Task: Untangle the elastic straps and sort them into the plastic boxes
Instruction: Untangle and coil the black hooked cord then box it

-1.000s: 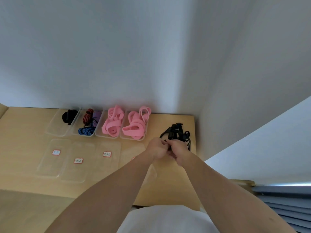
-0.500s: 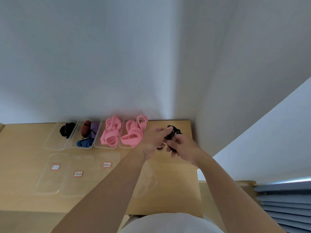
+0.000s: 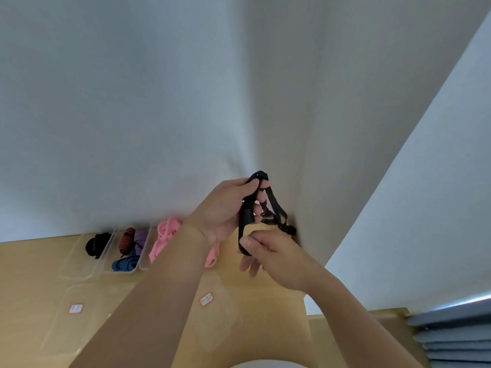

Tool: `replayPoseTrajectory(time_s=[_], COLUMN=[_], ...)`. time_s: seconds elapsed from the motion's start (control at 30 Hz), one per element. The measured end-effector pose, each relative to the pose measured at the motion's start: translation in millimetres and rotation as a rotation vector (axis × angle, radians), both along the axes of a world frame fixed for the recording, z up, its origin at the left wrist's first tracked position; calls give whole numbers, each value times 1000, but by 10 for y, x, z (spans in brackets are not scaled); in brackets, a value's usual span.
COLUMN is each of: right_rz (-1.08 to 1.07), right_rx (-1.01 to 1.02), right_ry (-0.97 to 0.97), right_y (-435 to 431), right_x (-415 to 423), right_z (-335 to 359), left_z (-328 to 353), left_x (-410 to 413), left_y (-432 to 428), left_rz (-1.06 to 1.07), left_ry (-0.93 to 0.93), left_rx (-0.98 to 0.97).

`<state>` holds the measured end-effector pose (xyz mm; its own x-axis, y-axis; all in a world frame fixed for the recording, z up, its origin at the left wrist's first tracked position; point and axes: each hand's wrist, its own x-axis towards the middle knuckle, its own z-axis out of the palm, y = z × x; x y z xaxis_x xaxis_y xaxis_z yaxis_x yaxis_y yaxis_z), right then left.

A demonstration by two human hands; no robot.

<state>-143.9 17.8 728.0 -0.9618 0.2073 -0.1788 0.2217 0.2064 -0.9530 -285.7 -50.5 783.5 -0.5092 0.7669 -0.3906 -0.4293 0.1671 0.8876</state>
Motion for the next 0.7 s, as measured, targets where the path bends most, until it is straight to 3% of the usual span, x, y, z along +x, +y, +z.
replayPoseTrajectory(time_s=[0.1, 0.2, 0.27, 0.33, 0.57, 0.7], right_rz=[-349, -635, -582, -444, -162, -4], right_rx=[-112, 205, 452, 472, -105, -190], right_ry=[228, 401, 396, 343, 304, 150], right_y=[2, 118, 224, 283, 332, 448], right_x=[-15, -73, -166, -289, -493, -486], right_z=[54, 109, 149, 246, 473, 456], left_z=[163, 286, 350, 397, 465, 475], left_x=[1, 7, 34, 68, 62, -1], left_y=[-51, -100, -132, -160, -377, -625], left_rz=[16, 2, -35, -85, -140, -193], left_ry=[150, 209, 211, 206, 219, 233], left_rx=[-83, -154, -199, -224, -259, -358])
